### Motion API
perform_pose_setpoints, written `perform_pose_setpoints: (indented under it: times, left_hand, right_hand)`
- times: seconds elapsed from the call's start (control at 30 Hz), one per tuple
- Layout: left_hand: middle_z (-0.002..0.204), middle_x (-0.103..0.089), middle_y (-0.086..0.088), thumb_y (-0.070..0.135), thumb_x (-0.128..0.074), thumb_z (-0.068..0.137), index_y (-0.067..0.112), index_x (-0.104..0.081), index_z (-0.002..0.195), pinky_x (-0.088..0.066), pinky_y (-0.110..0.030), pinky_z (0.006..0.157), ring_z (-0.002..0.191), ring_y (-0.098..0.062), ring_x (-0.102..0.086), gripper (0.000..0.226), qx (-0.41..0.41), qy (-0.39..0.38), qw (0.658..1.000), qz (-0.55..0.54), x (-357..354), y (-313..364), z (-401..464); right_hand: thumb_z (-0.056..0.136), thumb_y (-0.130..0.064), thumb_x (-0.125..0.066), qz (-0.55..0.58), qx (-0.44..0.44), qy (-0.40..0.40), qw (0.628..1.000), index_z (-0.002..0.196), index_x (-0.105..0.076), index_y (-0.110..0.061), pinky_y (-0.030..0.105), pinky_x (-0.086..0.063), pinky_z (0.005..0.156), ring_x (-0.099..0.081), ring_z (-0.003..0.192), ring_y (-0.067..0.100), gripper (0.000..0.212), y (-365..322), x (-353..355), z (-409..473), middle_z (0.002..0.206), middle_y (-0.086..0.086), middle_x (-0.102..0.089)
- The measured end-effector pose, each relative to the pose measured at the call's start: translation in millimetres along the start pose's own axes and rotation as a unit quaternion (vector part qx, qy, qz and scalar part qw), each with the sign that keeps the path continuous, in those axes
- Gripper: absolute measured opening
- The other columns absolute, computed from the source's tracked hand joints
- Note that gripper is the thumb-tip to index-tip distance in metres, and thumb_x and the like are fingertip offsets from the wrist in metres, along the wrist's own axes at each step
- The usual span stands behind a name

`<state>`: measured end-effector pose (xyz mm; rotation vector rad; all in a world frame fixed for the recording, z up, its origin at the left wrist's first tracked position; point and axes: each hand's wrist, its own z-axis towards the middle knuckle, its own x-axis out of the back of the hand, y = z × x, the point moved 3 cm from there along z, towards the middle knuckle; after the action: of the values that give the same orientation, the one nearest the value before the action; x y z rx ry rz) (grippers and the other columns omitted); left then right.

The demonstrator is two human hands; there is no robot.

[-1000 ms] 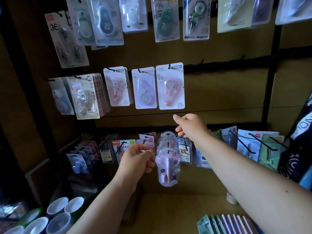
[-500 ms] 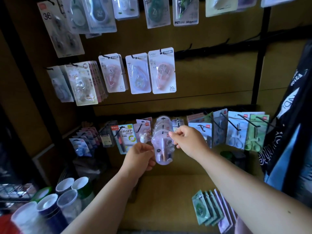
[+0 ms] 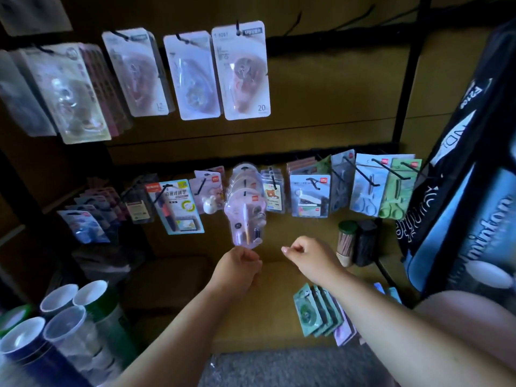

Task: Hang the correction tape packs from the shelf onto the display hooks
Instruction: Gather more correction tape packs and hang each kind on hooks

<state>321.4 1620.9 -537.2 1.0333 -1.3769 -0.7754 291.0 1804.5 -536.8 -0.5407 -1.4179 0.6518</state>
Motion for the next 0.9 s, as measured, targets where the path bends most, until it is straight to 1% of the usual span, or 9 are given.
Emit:
perform_pose_setpoints:
  times: [0.1, 0.27, 0.33, 0.47, 0.53, 0.6, 0.67, 0.8, 0.9]
  left_hand:
    - [0.064, -0.065, -0.006, 0.011, -0.063, 0.088, 0.014, -0.061, 0.087, -0.044, -0.026, 0.046, 0.053, -0.020, -0.058, 0.005, 0.020, -0.023, 0.999, 0.025, -18, -17, 15]
    - [0.064, -0.065, -0.003, 0.009, -0.059, 0.087, 0.014, -0.061, 0.087, -0.045, -0.021, 0.042, 0.048, -0.012, -0.060, 0.006, 0.061, -0.034, 0.997, 0.034, -40, -45, 35]
    - [0.068, -0.066, -0.004, 0.008, -0.058, 0.088, 0.014, -0.062, 0.090, -0.047, -0.021, 0.043, 0.048, -0.011, -0.060, 0.007, 0.078, -0.040, 0.996, 0.034, -49, -55, 42]
    - [0.073, -0.066, -0.006, 0.005, -0.055, 0.089, 0.014, -0.060, 0.085, -0.049, -0.023, 0.047, 0.053, -0.016, -0.061, 0.011, 0.121, -0.061, 0.990, 0.023, -69, -74, 54]
    - [0.073, -0.065, -0.007, 0.003, -0.053, 0.089, 0.011, -0.060, 0.087, -0.047, -0.025, 0.048, 0.053, -0.017, -0.060, 0.011, 0.143, -0.072, 0.987, 0.006, -79, -83, 59]
    - [0.072, -0.064, -0.006, 0.003, -0.053, 0.089, 0.010, -0.060, 0.087, -0.045, -0.025, 0.048, 0.052, -0.017, -0.059, 0.010, 0.156, -0.079, 0.985, -0.002, -87, -92, 63]
    - [0.071, -0.064, -0.006, 0.003, -0.054, 0.089, 0.011, -0.060, 0.086, -0.045, -0.024, 0.047, 0.051, -0.016, -0.058, 0.010, 0.166, -0.086, 0.982, -0.003, -94, -102, 66]
    - [0.071, -0.064, -0.006, 0.005, -0.055, 0.091, 0.010, -0.060, 0.089, -0.046, -0.025, 0.051, 0.053, -0.018, -0.059, 0.007, 0.184, -0.099, 0.978, 0.003, -107, -123, 72]
    - [0.071, -0.064, -0.006, 0.005, -0.056, 0.091, 0.009, -0.061, 0.090, -0.046, -0.025, 0.051, 0.052, -0.017, -0.060, 0.006, 0.204, -0.106, 0.973, -0.004, -114, -138, 75]
  right_hand:
    - [0.087, -0.050, -0.056, -0.012, -0.045, -0.015, 0.999, 0.072, -0.056, -0.020, 0.029, -0.043, 0.060, -0.061, 0.071, 0.019, 0.034, 28, -10, 8, 0.070, -0.002, -0.064]
    - [0.088, -0.049, -0.056, -0.048, -0.108, -0.034, 0.992, 0.072, -0.054, -0.019, 0.027, -0.033, 0.051, -0.055, 0.065, 0.020, 0.033, 71, -28, 24, 0.065, -0.002, -0.058]
    - [0.087, -0.048, -0.056, -0.052, -0.131, -0.040, 0.989, 0.075, -0.056, -0.018, 0.028, -0.034, 0.052, -0.056, 0.067, 0.021, 0.033, 87, -36, 32, 0.068, 0.000, -0.060]
    - [0.087, -0.040, -0.058, -0.046, -0.176, -0.051, 0.982, 0.063, -0.046, -0.016, 0.030, -0.033, 0.055, -0.058, 0.074, 0.028, 0.036, 121, -56, 45, 0.064, 0.002, -0.055]
    - [0.086, -0.036, -0.059, -0.031, -0.205, -0.064, 0.976, 0.066, -0.050, -0.014, 0.032, -0.040, 0.061, -0.063, 0.081, 0.032, 0.031, 140, -67, 51, 0.075, 0.011, -0.064]
    - [0.086, -0.035, -0.060, -0.009, -0.235, -0.081, 0.969, 0.076, -0.059, -0.011, 0.037, -0.051, 0.073, -0.066, 0.091, 0.035, 0.026, 157, -78, 56, 0.090, 0.018, -0.068]
    - [0.087, -0.035, -0.061, -0.004, -0.252, -0.096, 0.963, 0.082, -0.065, -0.011, 0.037, -0.051, 0.079, -0.067, 0.095, 0.035, 0.024, 171, -87, 59, 0.093, 0.017, -0.069]
    - [0.091, -0.038, -0.058, -0.019, -0.300, -0.109, 0.947, 0.104, -0.068, -0.006, 0.025, -0.039, 0.068, -0.066, 0.098, 0.032, 0.036, 202, -104, 59, 0.106, 0.017, -0.070]
    - [0.091, -0.042, -0.055, -0.009, -0.330, -0.123, 0.936, 0.094, -0.068, -0.011, 0.024, -0.036, 0.066, -0.067, 0.093, 0.031, 0.034, 221, -115, 58, 0.102, 0.014, -0.071]
